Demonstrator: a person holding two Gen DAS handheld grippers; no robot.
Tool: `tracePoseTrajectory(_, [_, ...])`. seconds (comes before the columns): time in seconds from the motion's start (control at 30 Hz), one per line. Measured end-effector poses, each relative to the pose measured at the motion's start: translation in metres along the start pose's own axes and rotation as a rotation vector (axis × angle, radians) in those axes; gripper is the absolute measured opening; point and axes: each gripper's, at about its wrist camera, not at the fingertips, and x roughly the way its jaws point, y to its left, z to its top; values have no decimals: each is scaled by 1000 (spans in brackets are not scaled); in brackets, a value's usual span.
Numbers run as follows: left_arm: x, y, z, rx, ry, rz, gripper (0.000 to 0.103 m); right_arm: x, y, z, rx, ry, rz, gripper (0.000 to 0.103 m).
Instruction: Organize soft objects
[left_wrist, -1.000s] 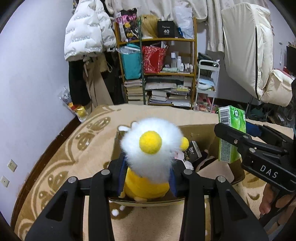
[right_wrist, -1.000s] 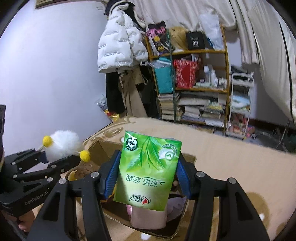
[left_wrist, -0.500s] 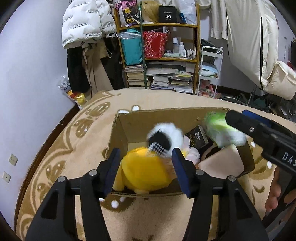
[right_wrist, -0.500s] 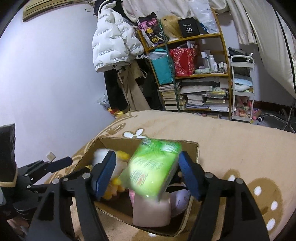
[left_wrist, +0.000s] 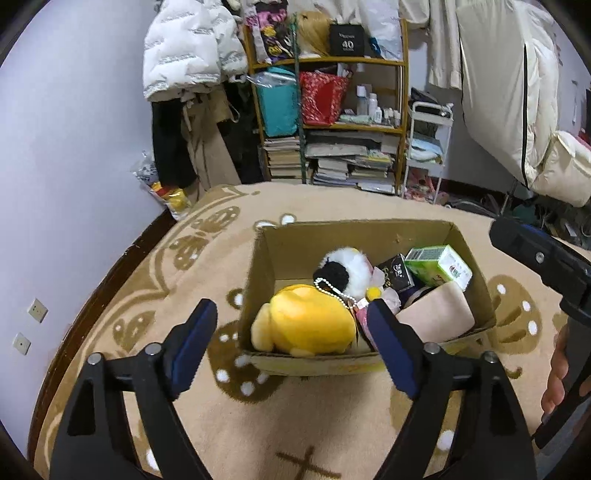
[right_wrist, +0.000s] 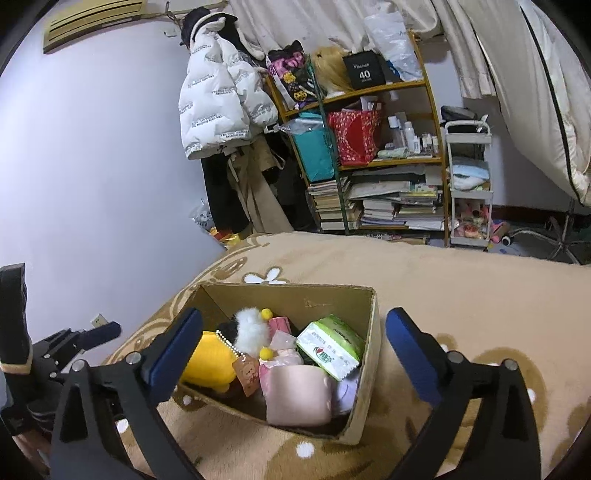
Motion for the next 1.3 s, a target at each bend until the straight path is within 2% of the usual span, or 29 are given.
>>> tracePoseTrajectory(0.17, [-31,8,-1,-16,-30,4,93,-26,7,2,-12,-21,-29,103])
tracePoseTrajectory(0.37, [-74,18,-4,-27,-101,35,98,-63,17,4,-29,-49,-40,103])
tracePoseTrajectory(0.6, [-121,30,-10,-54,-176,54,100,-106,32,2,-79,-114,-67,103])
tracePoseTrajectory(0.87, [-164,32,-31,-37,-218,93,100,-147,50,-4,-117,-178,-73,103])
tracePoseTrajectory(1.3, [-202,45,-62,-62,-288,141,100,-175,54,-32,-119,-232,-74,103])
